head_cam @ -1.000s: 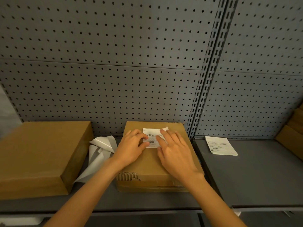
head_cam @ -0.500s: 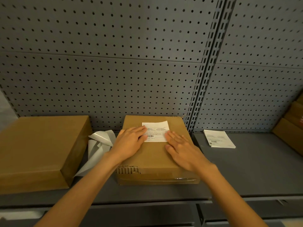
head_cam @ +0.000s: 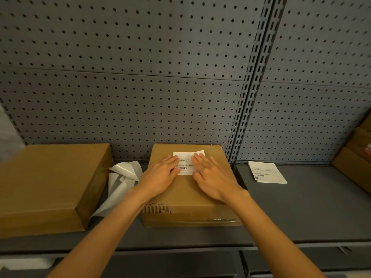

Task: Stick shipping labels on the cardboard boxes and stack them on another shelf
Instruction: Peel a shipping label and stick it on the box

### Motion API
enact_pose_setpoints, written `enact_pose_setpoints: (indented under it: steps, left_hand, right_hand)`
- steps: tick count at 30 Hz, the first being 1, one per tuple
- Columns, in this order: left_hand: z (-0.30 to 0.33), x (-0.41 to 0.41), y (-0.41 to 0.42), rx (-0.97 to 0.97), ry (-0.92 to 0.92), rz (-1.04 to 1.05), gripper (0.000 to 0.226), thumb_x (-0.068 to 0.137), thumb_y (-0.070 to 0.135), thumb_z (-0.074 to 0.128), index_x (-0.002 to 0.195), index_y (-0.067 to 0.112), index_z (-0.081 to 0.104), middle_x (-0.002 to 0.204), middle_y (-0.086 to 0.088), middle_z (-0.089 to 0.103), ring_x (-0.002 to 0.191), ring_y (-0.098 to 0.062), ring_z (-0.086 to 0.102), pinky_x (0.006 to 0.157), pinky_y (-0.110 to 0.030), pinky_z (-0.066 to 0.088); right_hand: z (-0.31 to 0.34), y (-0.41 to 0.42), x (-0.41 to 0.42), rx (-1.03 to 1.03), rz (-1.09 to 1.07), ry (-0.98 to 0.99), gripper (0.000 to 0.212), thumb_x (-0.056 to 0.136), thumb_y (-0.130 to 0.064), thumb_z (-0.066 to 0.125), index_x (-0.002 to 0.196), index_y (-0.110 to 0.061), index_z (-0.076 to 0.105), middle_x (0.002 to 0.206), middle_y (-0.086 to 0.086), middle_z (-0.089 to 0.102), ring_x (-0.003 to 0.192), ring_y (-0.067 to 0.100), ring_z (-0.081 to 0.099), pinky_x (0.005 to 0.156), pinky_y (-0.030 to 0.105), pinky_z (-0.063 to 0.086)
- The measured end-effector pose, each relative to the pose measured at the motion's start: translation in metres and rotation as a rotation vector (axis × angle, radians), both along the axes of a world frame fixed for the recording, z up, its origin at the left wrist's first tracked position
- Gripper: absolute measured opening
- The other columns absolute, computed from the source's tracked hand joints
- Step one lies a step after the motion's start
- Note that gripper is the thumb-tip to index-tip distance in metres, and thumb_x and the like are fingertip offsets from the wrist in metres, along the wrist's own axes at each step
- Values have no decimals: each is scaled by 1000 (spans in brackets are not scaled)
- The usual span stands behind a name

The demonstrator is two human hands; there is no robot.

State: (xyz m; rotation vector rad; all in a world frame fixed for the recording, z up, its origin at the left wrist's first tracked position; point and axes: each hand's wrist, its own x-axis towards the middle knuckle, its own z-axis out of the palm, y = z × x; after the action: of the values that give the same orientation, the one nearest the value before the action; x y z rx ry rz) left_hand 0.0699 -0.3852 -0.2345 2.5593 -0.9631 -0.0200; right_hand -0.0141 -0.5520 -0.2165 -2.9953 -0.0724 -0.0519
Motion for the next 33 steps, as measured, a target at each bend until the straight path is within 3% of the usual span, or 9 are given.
enact_pose_setpoints:
  steps: [6, 14, 18, 22, 27, 33]
  left_hand:
    - [-4, 4, 0, -9, 27, 9, 50, 101, 36, 34, 147, 18, 29, 155, 5, 23, 145, -11, 16, 117, -29, 11]
    - [-1, 2, 2, -21, 38, -5, 49, 101, 37, 34, 147, 21, 28, 155, 7, 23, 144, -9, 15, 118, -30, 11]
    - [12, -5, 0, 48, -17, -1, 47, 102, 30, 32, 148, 19, 27, 156, 4, 23, 144, -12, 17, 116, -30, 14]
    - [18, -8, -22, 147, -85, -48, 49, 103, 22, 25, 151, 19, 16, 158, 4, 14, 145, -12, 12, 116, -26, 7]
    - [8, 13, -22, 230, -22, -116, 51, 103, 34, 16, 151, 23, 4, 159, 8, 1, 145, -5, -1, 116, -24, -3]
    - [0, 18, -21, 232, -25, 28, 57, 100, 42, 15, 152, 22, -1, 159, 8, -4, 145, -6, -5, 119, -31, -2]
  right_hand:
    - [-2, -8, 28, 15, 19, 114, 52, 103, -29, 15, 153, -16, 6, 161, -1, 3, 147, 9, 0, 118, 28, -2]
    - [-12, -30, 30, 47, -156, 78, 55, 103, -39, 12, 153, -18, 3, 161, -3, 0, 147, 10, -2, 120, 32, -3]
    - [-15, -31, 29, 58, -152, 62, 55, 103, -40, 12, 153, -19, 3, 161, -4, -1, 147, 9, -4, 120, 31, -4]
    - [-18, -31, 30, 52, -148, 51, 55, 103, -40, 12, 153, -20, 2, 161, -5, -1, 147, 8, -4, 120, 31, -3]
    - [-20, -34, 31, 49, -148, 50, 55, 103, -41, 12, 153, -22, 2, 161, -6, -1, 147, 7, -4, 119, 30, -5]
    - [-21, -34, 31, 46, -177, 32, 56, 102, -43, 13, 153, -23, 3, 161, -6, 1, 147, 8, -2, 119, 31, -3]
